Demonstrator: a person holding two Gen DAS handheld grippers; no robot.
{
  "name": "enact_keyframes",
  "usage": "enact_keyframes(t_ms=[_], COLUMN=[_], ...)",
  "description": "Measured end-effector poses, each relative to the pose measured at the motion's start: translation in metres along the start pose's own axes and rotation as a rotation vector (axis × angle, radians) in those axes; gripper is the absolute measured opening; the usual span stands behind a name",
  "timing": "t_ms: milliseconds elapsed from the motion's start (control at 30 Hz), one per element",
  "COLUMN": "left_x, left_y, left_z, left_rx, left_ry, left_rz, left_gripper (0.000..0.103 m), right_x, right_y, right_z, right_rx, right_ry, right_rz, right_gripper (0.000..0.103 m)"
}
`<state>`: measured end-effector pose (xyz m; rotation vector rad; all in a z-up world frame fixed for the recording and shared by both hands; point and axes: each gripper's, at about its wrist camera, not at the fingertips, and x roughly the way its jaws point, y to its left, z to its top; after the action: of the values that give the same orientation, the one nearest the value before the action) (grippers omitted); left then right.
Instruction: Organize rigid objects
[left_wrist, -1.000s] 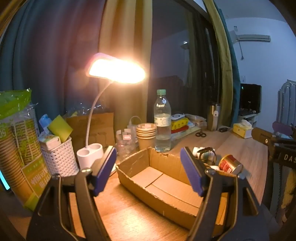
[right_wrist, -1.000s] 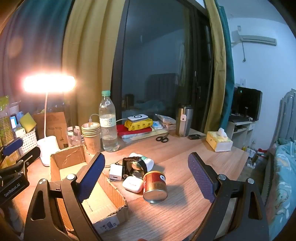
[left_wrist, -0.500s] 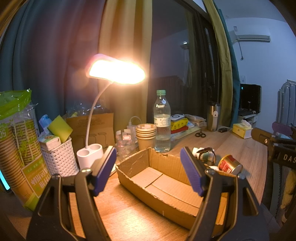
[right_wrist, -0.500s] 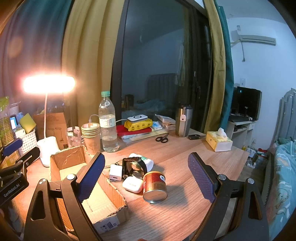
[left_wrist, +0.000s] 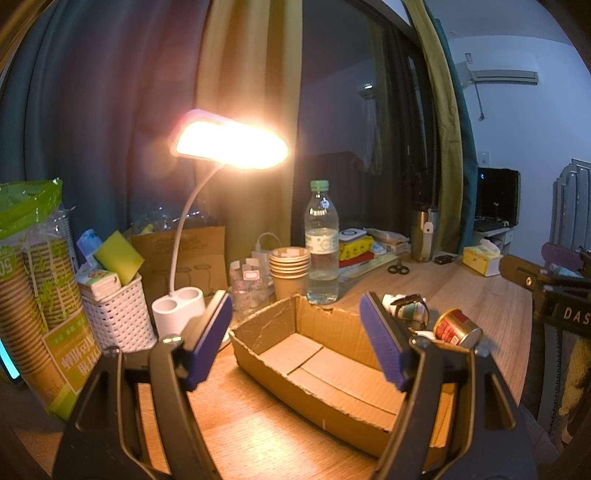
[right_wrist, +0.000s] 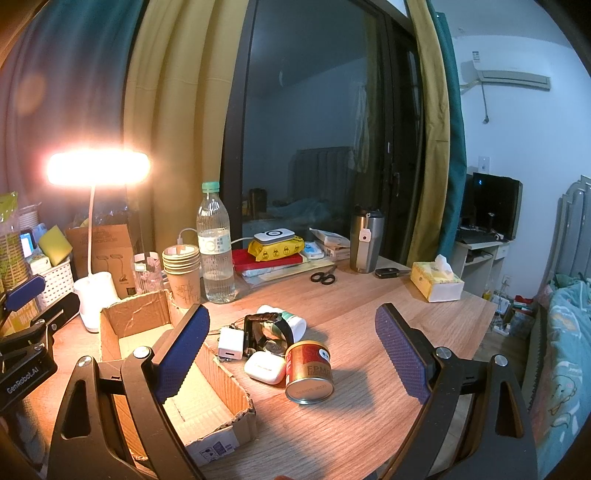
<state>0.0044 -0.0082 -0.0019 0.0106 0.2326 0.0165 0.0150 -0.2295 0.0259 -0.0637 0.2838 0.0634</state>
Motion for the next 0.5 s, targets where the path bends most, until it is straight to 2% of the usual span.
enact_keyframes(t_ms=[500], left_x=[-0.0015], left_y=[-0.0008], left_z=[0.0013], left_rx=[0.002], left_ry=[-0.006], left_rz=[-0.001], left_gripper=[0.073], right_x=[-0.0011], right_y=[-0.0004], right_z=[-0.0006], right_rx=[0.001], right_ry=[-0.001], right_rz=[0.001], right_gripper=[0.093])
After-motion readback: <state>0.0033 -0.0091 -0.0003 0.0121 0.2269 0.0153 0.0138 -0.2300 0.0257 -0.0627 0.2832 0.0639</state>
